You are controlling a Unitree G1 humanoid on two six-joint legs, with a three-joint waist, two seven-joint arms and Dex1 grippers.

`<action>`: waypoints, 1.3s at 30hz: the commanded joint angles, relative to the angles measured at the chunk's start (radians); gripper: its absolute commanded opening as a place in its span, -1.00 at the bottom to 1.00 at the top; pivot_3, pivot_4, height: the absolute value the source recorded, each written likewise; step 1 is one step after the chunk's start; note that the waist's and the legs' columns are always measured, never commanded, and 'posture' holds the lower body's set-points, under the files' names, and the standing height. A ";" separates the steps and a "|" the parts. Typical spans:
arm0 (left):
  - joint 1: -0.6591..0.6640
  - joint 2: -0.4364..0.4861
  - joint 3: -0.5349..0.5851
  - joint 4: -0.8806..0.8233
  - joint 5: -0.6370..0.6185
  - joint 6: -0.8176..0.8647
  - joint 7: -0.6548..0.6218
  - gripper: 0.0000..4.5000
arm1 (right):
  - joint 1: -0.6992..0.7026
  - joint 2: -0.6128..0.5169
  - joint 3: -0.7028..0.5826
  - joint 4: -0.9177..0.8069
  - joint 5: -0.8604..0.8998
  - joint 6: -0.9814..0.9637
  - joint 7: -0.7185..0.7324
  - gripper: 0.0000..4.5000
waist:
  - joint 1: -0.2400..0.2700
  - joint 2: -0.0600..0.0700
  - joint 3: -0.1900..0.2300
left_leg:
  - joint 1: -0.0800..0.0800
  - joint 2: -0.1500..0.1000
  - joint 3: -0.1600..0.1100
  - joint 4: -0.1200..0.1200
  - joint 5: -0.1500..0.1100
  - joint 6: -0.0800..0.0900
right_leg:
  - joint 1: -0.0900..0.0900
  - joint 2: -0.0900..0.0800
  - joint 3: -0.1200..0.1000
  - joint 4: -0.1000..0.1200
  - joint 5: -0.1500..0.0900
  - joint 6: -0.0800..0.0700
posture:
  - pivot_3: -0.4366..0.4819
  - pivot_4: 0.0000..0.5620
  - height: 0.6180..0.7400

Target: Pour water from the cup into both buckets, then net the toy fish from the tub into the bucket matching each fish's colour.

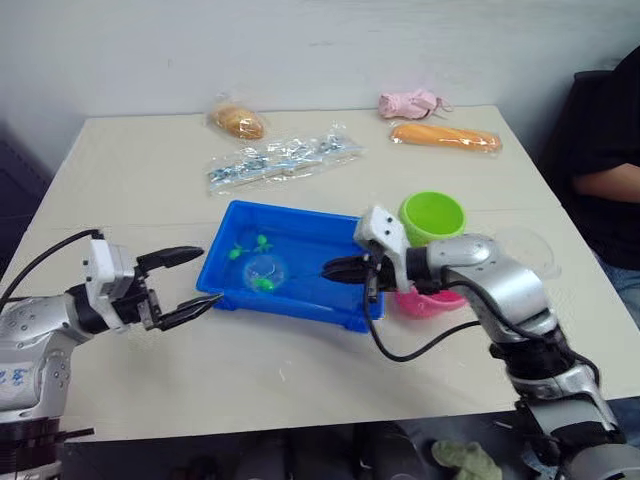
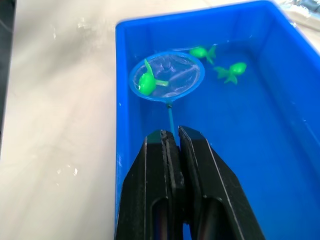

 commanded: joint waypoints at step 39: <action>-0.307 -0.231 -0.236 0.061 0.008 0.075 0.039 0.98 | 0.483 -0.342 -0.566 0.211 -0.305 -0.798 -0.277 -1.00 | 0.041 0.000 0.000 | 0.002 -0.007 0.003 0.001 0.003 0.002 | 0.002 0.001 0.004 -0.002 0.002 0.004 | -0.05 -0.47 1.00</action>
